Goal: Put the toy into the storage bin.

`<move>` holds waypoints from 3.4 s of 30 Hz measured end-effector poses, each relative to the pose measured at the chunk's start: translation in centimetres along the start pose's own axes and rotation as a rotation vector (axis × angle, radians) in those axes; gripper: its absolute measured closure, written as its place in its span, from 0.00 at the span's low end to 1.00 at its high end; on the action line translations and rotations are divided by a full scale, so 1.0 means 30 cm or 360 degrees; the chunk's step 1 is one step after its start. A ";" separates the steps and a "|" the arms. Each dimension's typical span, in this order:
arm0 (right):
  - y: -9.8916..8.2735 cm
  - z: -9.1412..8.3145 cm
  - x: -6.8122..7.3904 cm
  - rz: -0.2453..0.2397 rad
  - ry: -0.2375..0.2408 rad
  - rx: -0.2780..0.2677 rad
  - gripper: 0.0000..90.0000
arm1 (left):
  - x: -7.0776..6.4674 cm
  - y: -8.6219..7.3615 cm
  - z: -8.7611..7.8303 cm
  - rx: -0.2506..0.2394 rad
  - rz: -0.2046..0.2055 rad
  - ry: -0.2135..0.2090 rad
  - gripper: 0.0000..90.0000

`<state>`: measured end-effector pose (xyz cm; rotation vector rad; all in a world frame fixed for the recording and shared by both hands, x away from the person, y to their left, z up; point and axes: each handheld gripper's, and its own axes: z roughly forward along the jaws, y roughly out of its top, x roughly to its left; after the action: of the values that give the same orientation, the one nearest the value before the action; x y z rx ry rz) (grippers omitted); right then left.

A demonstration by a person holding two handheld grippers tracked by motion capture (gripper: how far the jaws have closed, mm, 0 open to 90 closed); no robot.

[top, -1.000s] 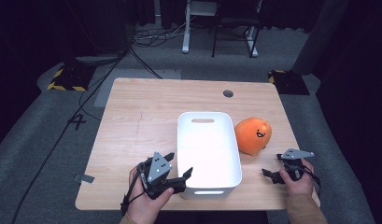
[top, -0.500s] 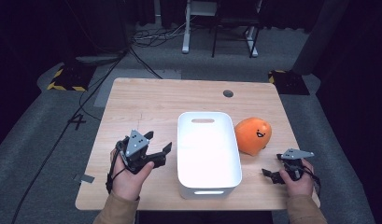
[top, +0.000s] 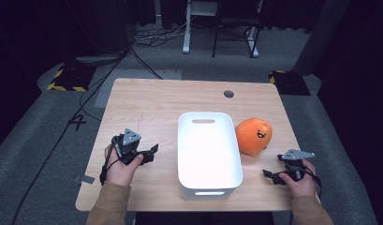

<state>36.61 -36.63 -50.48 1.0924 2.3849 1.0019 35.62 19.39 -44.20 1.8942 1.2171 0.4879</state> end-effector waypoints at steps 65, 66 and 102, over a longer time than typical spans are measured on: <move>0.306 -0.182 -0.007 0.0061 -0.0113 -0.0222 0.63 | 0.106 -0.124 0.155 0.0300 0.0081 0.0087 0.12; 0.313 -0.183 -0.008 0.0078 -0.0100 -0.0237 0.63 | 0.106 -0.124 0.155 0.0300 0.0082 0.0088 0.12; 0.439 -0.009 -0.070 0.0264 0.0036 -0.0445 0.72 | 0.106 -0.124 0.155 0.0302 0.0084 0.0087 0.12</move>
<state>44.75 -32.30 -40.85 1.1897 2.1142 1.3627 38.14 20.98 -50.26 2.0894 1.2901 0.4687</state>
